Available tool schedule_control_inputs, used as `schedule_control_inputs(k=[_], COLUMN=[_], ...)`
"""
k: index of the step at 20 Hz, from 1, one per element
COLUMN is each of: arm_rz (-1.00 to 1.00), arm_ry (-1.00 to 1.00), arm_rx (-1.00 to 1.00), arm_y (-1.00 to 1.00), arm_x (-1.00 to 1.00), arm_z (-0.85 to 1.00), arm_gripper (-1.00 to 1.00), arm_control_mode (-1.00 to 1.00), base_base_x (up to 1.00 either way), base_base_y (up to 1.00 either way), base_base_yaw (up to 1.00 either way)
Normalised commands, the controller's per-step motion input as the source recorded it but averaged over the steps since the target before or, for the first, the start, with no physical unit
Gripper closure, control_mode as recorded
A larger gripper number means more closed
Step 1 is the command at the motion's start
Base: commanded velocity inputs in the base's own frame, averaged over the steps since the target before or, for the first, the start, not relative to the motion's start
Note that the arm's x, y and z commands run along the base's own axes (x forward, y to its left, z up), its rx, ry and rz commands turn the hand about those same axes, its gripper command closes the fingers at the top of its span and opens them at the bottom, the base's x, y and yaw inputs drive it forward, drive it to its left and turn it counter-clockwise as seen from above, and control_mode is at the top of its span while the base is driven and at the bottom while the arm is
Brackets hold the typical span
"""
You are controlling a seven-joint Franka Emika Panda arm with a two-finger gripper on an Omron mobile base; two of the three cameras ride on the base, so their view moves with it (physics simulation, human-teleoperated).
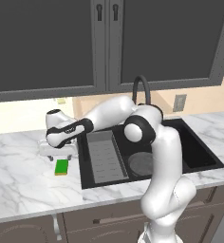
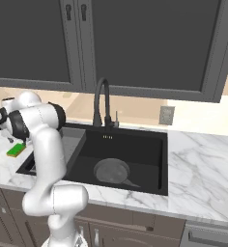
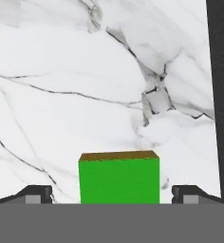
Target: Pick the pan and sponge and place them into the sink. Then turn on the water.
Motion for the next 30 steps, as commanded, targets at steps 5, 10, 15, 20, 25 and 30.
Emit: schedule_control_inputs(k=[5,10,15,20,25,30], arm_rz=[0.00,0.00,0.00,0.00,0.00,0.00], arm_ry=[0.00,0.00,0.00,0.00,-0.01,-0.06], arm_rx=[0.00,0.00,0.00,0.00,0.00,0.00], arm_y=[0.04,0.07,0.07,0.05,0.04,0.01], arm_x=[0.00,0.00,0.00,0.00,0.00,-0.03], arm_z=[-0.21,-0.21,-0.20,-0.23,-0.47,-0.75], arm_gripper=[-1.00,-1.00,-1.00,-1.00,-1.00,-1.00], arm_control_mode=[-1.00,-1.00,-1.00,-1.00,-1.00,-1.00], base_base_x=[0.00,0.00,0.00,0.00,0.00,0.00], base_base_y=[0.00,0.00,0.00,0.00,0.00,0.00], base_base_yaw=[0.00,0.00,0.00,0.00,0.00,0.00])
